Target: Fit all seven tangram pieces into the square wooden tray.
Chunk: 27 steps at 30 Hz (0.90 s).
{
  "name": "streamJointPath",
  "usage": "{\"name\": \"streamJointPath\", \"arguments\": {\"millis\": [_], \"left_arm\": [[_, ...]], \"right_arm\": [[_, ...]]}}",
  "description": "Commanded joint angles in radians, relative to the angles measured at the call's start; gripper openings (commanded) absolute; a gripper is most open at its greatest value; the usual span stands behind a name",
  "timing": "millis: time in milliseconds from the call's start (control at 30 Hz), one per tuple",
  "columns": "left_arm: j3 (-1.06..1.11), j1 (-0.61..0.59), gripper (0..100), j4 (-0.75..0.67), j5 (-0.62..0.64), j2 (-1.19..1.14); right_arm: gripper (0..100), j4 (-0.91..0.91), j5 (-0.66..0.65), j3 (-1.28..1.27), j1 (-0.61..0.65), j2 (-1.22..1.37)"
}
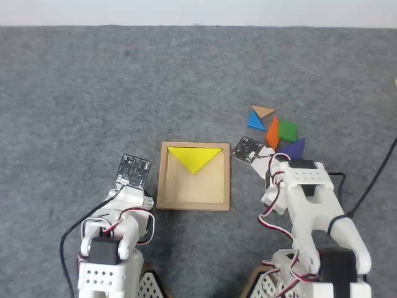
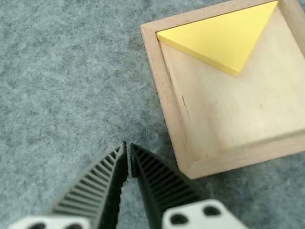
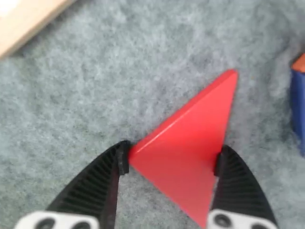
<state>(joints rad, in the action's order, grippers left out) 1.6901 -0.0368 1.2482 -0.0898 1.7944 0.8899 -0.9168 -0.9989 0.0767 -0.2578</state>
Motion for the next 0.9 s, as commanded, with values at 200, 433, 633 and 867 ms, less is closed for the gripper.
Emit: {"name": "streamJointPath", "arguments": {"millis": [200,433,633,867], "left_arm": [[-0.005,-0.006,2,0.005,0.005,0.009],[-0.005,-0.006,2,0.005,0.005,0.009],[-0.005,-0.006,2,0.005,0.005,0.009],[-0.005,-0.006,2,0.005,0.005,0.009]], "right_arm": [[18.0,0.139,0.032,0.201,-0.005,0.019],[18.0,0.272,0.031,0.356,0.050,0.019],[18.2,0.326,0.081,0.430,0.153,0.019],[43.7,0.349,-0.143,0.407,-0.033,0.068]]}}
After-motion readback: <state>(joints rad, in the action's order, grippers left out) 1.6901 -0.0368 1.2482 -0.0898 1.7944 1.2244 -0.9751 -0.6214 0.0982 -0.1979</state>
